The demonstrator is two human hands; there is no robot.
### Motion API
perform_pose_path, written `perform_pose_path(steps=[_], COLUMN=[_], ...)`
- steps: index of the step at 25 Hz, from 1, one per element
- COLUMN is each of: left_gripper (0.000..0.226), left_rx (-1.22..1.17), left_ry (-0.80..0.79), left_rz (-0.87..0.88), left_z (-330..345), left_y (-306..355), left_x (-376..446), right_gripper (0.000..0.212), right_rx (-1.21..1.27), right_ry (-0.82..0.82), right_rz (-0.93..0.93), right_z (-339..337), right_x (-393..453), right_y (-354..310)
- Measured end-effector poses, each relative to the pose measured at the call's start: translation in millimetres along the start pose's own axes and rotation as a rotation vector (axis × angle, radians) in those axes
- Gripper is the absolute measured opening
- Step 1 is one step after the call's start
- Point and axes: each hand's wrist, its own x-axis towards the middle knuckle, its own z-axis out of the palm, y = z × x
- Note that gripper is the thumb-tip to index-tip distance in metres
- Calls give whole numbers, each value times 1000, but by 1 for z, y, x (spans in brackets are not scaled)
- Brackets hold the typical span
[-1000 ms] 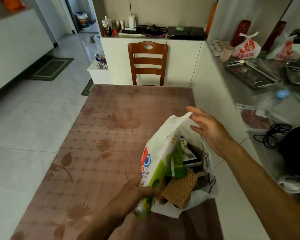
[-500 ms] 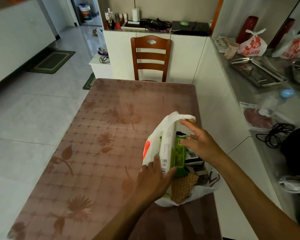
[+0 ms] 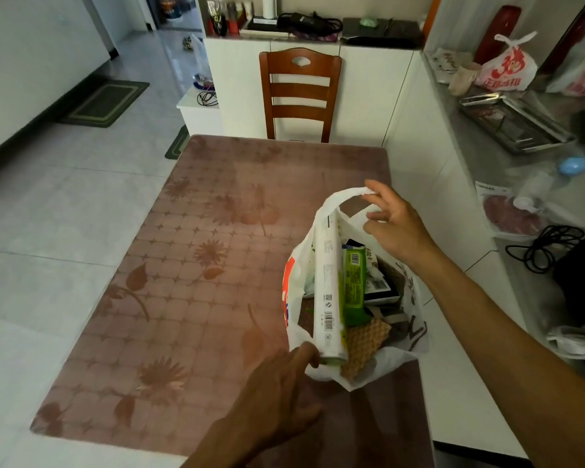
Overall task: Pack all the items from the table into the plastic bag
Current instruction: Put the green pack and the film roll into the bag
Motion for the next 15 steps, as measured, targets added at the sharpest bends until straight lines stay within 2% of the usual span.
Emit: perform_pose_path(steps=[2,6,8,10,12,13,15], left_gripper=[39,30,35,29,23,22,23], left_rx=[-25,-49,-69,-92,-98,-100,-109], left_ry=[58,157,148,143,155,161,170], left_rz=[21,15,30,74,107,122,152], left_z=[9,15,14,13,11,10,7], left_y=[-3,-10,-12,-14,-14,-13,-14], left_x=[1,7,10,15,21,26,35], right_gripper=[59,21,11,20,41,48,52], right_rx=[12,67,-47,-174,-245,-253,-211], right_ry=[55,326,277,73,-139,-167,-98], right_rz=[-15,59,167,319,410,442,464], right_z=[2,23,40,51,57,59,65], right_x=[-17,-107,-154,-177,-183,-183,-180], right_y=[-3,24,50,73,84,83,80])
